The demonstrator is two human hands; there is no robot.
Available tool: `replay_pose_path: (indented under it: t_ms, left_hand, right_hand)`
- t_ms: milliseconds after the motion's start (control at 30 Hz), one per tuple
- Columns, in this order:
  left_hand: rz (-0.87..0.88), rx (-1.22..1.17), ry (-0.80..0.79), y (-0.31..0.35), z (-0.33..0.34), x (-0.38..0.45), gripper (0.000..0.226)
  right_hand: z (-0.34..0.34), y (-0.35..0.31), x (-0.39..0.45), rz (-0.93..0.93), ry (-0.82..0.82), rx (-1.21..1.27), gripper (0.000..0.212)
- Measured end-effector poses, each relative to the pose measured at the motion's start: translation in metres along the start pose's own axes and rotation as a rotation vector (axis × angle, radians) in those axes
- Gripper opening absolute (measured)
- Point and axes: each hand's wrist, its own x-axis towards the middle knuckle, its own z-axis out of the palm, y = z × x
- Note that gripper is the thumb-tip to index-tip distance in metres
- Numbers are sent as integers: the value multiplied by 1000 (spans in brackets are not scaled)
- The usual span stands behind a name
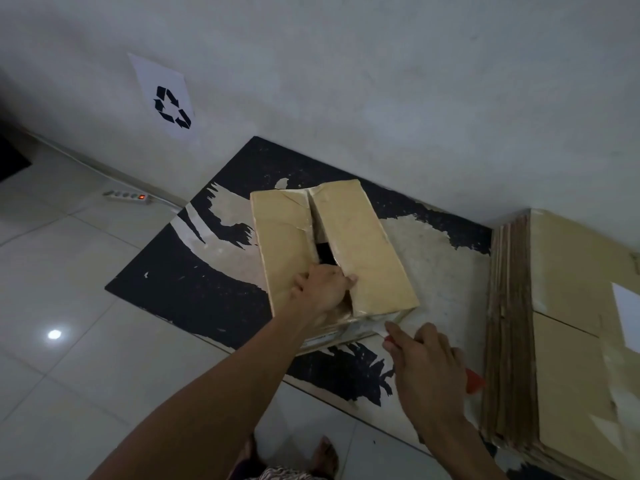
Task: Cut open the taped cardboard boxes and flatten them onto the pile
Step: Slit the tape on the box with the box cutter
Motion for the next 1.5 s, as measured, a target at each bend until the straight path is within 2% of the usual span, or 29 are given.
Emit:
replay_pose_path:
  t_ms: [100,167,267,333,400,467,500,567,633,800,900,967,1067,1133,1200,1267,1333,1433,1500]
  left_hand:
    - [-34,-154,-14,-35,14,51,50]
    - [-2,-159,-25,-38,13,51,58]
    - [141,-39,-49,-19,3,5,57]
    - [217,71,-28,-11,-3,-13,65]
    - [328,210,59,-2,-12,-22,52]
    - [406,259,287,7,-24,-27,21]
    - [405,267,414,9,-31,-28,15]
    - [328,369,591,6,-47,-20,45]
    - [231,459,609,2,-66,-6,76]
    - [168,543,412,11,-104,29,128]
    - [180,715,278,25,-127,51,149]
    - [187,798,190,30,-143,63,155]
    - [191,792,150,29,-152,67,150]
    - [163,819,250,25,-145,58,140]
    - [126,867,379,17,-134,45,131]
    - [66,890,459,9,-121,29,124]
    - [-18,918,489,4,-108,11,117]
    - [3,1064,429,-2,-90,-14,82]
    - [50,1061,346,-3,-77,-35,63]
  right_hand:
    - [-5,9,8,59,-72,53,30]
    - [-7,10,12,59,-122,106,34]
    - [-11,10,9,107,-208,218,36]
    - [-16,15,4,166,-273,419,24]
    - [-23,17,0,226,-302,610,18]
    - [-27,17,-1,263,-280,688,26]
    - [-26,19,2,297,-259,691,30]
    - [-21,20,11,369,-231,646,45]
    - [-17,16,22,416,-234,656,59]
    - [-3,-8,38,393,-310,713,98]
    - [0,-10,42,437,-312,750,102]
    - [-2,-4,47,434,-309,749,100]
    - [-3,6,57,459,-298,746,106]
    - [-4,10,64,521,-264,675,108]
    - [-8,11,71,560,-190,558,88]
    - [-16,5,70,510,-126,473,54]
    - [-23,-8,62,414,-135,440,41]
    - [-30,-28,45,233,-234,365,56]
    - [-33,-39,37,167,-301,313,69]
